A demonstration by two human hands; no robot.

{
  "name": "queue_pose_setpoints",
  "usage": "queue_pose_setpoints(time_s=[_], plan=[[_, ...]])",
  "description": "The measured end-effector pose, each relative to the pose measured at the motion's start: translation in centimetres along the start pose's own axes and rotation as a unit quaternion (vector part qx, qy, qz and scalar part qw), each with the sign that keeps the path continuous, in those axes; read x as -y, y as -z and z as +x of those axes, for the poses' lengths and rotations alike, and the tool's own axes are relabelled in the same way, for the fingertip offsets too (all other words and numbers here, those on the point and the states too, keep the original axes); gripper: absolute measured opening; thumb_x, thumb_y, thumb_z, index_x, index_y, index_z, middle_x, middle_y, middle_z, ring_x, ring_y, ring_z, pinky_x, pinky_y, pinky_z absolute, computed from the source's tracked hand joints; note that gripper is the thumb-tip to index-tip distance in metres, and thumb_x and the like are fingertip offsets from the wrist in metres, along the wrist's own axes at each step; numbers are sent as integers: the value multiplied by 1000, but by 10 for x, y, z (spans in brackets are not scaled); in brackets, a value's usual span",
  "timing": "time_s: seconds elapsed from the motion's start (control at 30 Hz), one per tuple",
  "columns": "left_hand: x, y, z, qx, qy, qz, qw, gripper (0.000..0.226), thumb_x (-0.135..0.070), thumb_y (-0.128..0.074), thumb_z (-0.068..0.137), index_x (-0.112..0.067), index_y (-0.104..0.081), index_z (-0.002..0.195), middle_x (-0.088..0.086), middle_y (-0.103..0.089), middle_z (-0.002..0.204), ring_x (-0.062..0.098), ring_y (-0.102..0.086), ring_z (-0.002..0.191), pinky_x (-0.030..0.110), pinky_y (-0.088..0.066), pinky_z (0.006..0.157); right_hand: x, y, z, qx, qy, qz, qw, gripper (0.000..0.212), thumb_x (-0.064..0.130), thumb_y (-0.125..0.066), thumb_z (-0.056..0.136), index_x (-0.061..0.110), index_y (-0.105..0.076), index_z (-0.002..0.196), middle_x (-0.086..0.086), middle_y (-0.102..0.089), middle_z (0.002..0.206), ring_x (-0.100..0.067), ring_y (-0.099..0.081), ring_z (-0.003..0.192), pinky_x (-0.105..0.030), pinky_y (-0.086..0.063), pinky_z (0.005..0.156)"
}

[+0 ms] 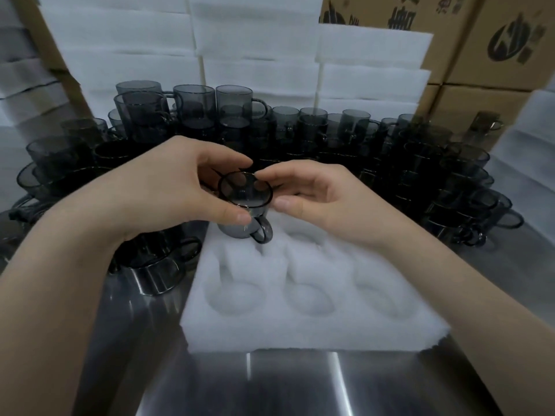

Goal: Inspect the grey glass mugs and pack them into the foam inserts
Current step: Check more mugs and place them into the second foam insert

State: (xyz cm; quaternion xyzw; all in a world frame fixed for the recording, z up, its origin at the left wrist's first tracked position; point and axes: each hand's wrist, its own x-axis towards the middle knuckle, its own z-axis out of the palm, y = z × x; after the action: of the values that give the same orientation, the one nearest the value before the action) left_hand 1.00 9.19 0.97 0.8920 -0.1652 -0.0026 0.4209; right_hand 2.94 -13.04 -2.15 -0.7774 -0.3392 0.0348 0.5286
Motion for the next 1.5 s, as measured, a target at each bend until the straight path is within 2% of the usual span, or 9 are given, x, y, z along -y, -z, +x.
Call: queue_pose_setpoints(time_s=[0.43,0.57,0.7,0.87,1.0,1.13,1.3,1.43,1.5], plan=[[-2,-4,0,81,10,27,996,57,-27,-95,53,-40,-69,102,-17,-73,96,3,-69,90,36,-55,88,1,-1,-3,7,19,-80,997,36,3,-67,89,10,-64,124,-3,-64,117,-14,-63,106,-28,-51,96],[-4,-5,-1,101,-3,-2,995,50,-61,-76,52,-54,-66,100,-20,-72,103,-1,-67,99,26,-56,86,2,0,-3,-10,48,-119,992,25,3,-60,93,6,-69,116,-3,-65,115,-15,-62,108,-35,-49,97],[-2,-16,4,107,-3,38,994,41,-66,-68,71,-46,-69,107,-9,-71,115,6,-64,110,35,-50,100,2,3,-2,20,48,-200,978,25,5,-56,96,7,-69,118,0,-65,121,-12,-59,114,-33,-44,101],[-5,-20,11,142,61,137,979,103,-78,-52,47,-37,-45,141,-26,-29,148,-11,-22,136,15,-18,110,0,3,-2,85,62,-329,938,29,13,-56,97,13,-67,123,-1,-61,130,-19,-51,117,-22,-32,103],[-1,-21,8,171,82,135,973,60,-66,-65,71,-44,-52,126,-20,-59,124,-1,-51,121,28,-42,102,0,0,-3,71,77,-331,938,27,13,-57,96,11,-68,120,-1,-63,127,-22,-52,115,-30,-35,103],[-2,-26,8,192,96,207,955,71,-51,-56,88,-40,-24,151,-19,-11,159,-1,1,145,29,-8,117,3,0,-5,52,80,-303,948,22,11,-59,95,10,-73,111,2,-67,120,-15,-54,113,-29,-38,102],[-11,-33,12,189,109,242,945,71,-43,-52,94,-30,-16,154,-13,-5,162,7,4,149,28,-5,118,6,4,-3,89,53,-309,945,20,12,-60,94,12,-75,109,5,-68,118,-11,-53,113,-18,-35,101],[-17,-31,7,154,108,232,954,46,-40,-61,89,-26,-55,132,-4,-59,129,19,-51,125,37,-39,108,1,12,-3,-97,25,-236,967,18,7,-60,92,10,-77,99,3,-73,103,-4,-63,97,-26,-48,93],[-17,-30,6,144,106,228,957,38,-40,-64,86,-22,-63,119,-3,-66,114,18,-61,108,42,-47,98,-4,28,-1,-249,-27,-289,924,19,14,-59,91,16,-78,96,3,-74,98,-11,-66,92,-35,-51,88]])
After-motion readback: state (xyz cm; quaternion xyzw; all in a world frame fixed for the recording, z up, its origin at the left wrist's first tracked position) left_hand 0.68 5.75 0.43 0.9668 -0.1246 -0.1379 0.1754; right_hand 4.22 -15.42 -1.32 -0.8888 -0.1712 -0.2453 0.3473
